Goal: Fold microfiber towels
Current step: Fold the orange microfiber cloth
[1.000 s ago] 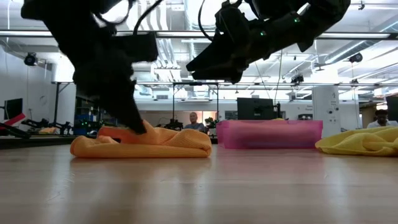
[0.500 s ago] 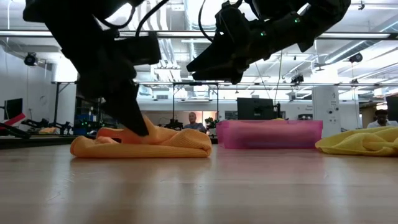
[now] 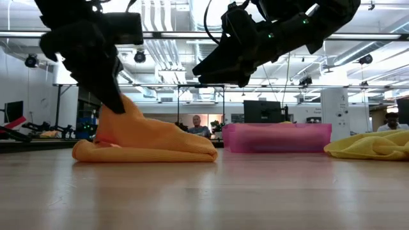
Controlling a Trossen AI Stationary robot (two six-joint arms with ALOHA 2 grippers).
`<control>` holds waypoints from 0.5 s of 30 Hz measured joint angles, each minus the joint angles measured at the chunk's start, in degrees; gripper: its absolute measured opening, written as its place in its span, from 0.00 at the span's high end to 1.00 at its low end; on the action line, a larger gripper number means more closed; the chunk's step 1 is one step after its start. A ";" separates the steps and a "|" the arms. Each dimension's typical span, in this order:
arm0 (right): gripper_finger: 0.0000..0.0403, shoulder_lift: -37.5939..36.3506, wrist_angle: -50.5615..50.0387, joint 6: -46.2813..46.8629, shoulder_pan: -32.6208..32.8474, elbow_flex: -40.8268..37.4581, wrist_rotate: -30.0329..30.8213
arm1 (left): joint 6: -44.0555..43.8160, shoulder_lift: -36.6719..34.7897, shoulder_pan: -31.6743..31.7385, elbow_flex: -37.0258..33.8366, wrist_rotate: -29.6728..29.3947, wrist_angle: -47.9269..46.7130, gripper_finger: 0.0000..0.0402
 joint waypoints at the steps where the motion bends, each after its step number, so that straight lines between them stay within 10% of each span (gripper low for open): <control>1: 0.47 0.00 -0.03 0.00 0.00 0.00 -0.05 | 0.00 -0.44 0.00 -0.12 0.61 -1.14 1.00; 15: 0.47 2.65 -2.21 -3.76 1.97 -0.36 -10.31 | -0.39 1.49 -0.04 -0.53 9.00 -4.10 1.00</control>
